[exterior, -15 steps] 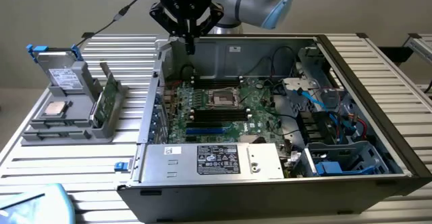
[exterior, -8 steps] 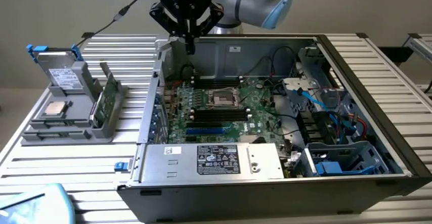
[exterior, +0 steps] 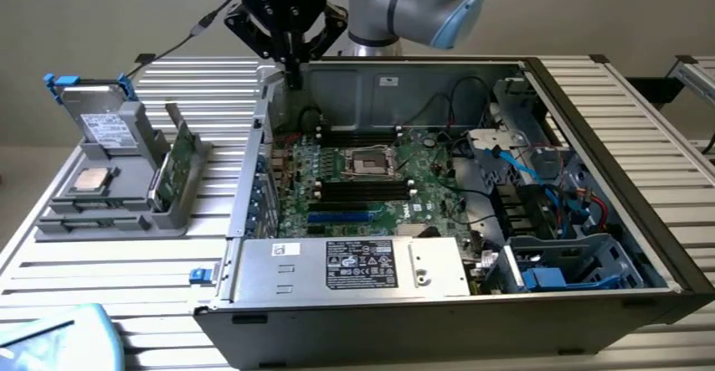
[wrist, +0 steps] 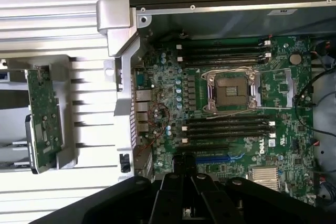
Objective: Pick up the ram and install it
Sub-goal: 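Reach for the ram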
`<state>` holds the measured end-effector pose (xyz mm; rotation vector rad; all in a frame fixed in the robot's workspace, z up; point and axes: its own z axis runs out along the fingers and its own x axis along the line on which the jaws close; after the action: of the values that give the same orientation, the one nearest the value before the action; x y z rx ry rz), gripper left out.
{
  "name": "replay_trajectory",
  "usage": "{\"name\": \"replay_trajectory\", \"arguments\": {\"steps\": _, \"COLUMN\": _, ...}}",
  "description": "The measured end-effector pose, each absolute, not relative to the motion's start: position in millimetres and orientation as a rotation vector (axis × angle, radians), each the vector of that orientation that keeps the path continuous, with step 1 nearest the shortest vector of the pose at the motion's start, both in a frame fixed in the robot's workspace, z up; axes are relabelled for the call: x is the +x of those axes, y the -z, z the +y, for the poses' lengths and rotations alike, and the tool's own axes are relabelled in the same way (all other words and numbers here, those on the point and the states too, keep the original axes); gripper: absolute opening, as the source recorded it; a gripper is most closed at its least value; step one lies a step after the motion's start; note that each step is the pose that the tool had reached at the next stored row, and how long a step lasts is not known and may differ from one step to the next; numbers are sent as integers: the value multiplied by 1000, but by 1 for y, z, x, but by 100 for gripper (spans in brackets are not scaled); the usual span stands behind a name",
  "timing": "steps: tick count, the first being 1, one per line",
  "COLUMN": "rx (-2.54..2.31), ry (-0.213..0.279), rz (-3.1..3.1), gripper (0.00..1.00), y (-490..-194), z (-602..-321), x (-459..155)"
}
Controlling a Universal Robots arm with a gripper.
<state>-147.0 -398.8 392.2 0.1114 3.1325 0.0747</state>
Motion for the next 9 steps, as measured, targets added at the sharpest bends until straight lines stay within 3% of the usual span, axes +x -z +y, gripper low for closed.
{"name": "replay_trajectory", "arguments": {"steps": 9, "rx": 112, "ry": -74, "rz": 3139, "gripper": 11, "y": -390, "z": -399, "x": -188}}
